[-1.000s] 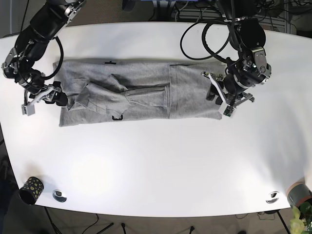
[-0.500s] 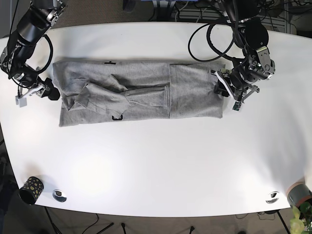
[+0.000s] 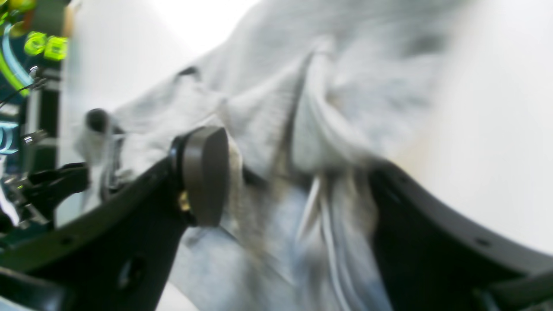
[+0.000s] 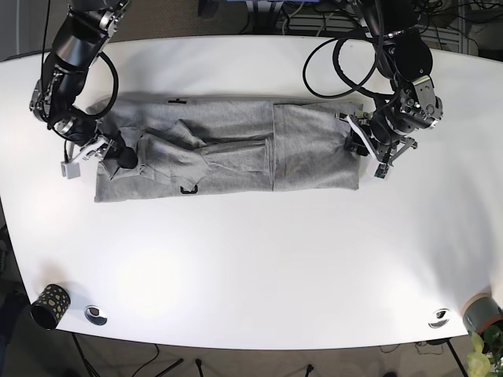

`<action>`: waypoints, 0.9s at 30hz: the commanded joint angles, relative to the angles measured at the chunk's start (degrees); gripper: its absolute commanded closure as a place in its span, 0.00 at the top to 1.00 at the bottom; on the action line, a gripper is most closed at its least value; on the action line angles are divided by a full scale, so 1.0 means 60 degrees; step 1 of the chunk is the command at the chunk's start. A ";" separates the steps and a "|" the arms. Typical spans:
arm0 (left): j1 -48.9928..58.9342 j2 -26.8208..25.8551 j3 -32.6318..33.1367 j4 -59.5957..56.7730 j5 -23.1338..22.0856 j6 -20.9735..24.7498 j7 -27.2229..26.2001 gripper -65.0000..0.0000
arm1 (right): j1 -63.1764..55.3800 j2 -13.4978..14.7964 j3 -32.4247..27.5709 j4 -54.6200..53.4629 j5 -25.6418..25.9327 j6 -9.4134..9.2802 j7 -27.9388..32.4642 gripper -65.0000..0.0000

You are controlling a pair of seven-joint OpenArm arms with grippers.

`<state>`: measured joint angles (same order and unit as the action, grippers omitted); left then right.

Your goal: Fold the T-shirt properly

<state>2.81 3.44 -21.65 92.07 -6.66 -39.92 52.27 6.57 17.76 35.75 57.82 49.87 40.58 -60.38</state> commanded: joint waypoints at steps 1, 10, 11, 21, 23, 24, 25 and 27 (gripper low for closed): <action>-0.0124 -0.0039 0.0011 0.0105 -0.0056 -0.0013 -0.0089 0.23 | 0.0026 -0.0007 -0.0046 0.0041 -0.0421 -0.0096 -0.0230 0.55; -0.0080 -0.0054 0.0026 0.0105 -0.0041 -0.0013 -0.0089 0.23 | 0.0231 -0.0007 -0.0046 0.0041 -0.0421 -0.0096 -0.0010 0.45; -0.0065 -0.0054 0.0026 0.0105 -0.0041 -0.0013 -0.0089 0.23 | 0.0231 0.0007 -0.0046 0.0041 -0.0421 -0.0096 -0.0010 0.37; -0.0138 -0.0054 0.0392 -0.0378 -0.0041 -0.0013 -0.0089 0.23 | -0.0194 0.0139 -0.0016 0.2194 -0.0436 -0.0096 -0.0010 0.00; -0.0138 -0.0054 0.0451 -0.0525 -0.0041 -0.0013 -0.0089 0.23 | -0.0369 0.0154 -0.0016 0.2854 -0.0436 -0.0096 -0.0025 0.00; -0.0138 -0.0039 0.0465 -0.0583 -0.0041 -0.0013 -0.0089 0.23 | -0.0516 0.0168 -0.0016 0.3220 -0.0421 -0.0096 -0.0025 0.00; -0.0153 -0.0024 0.0524 -0.0671 -0.0041 -0.0013 -0.0104 0.23 | -0.0662 0.0183 -0.0016 0.3601 -0.0377 -0.0118 -0.0039 0.00; -0.0226 -0.0010 0.0670 -0.0862 -0.0041 -0.0013 -0.0118 0.23 | -0.0897 0.0183 -0.0016 0.4319 -0.0362 -0.0367 -0.0039 0.00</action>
<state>1.78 3.20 -18.24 87.81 -7.75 -39.72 49.60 0.99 17.69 35.29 79.42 46.30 38.92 -61.80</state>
